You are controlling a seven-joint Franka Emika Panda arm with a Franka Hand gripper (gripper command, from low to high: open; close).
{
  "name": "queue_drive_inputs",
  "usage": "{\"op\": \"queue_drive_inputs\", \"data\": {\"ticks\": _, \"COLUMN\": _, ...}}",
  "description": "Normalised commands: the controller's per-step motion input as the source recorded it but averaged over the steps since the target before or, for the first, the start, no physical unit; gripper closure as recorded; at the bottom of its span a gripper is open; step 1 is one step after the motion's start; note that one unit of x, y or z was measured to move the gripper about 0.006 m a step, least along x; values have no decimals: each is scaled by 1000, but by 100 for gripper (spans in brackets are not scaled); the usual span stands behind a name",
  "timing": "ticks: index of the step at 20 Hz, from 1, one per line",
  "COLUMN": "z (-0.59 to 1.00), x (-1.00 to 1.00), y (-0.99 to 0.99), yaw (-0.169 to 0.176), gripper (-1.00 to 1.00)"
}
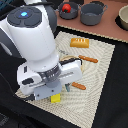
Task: Interact with the objects in diverse but meaningful ways.
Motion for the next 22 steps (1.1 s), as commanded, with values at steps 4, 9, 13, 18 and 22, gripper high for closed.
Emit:
{"op": "queue_drive_inputs", "data": {"ticks": 4, "z": 650, "x": 192, "y": 707, "yaw": 53, "gripper": -100}}
{"op": "queue_drive_inputs", "data": {"ticks": 9, "z": 355, "x": 55, "y": 690, "yaw": 13, "gripper": -100}}
{"op": "queue_drive_inputs", "data": {"ticks": 13, "z": 206, "x": 0, "y": 681, "yaw": 10, "gripper": -100}}
{"op": "queue_drive_inputs", "data": {"ticks": 18, "z": 74, "x": 0, "y": 640, "yaw": 57, "gripper": -100}}
{"op": "queue_drive_inputs", "data": {"ticks": 22, "z": 30, "x": 0, "y": 489, "yaw": 150, "gripper": -100}}
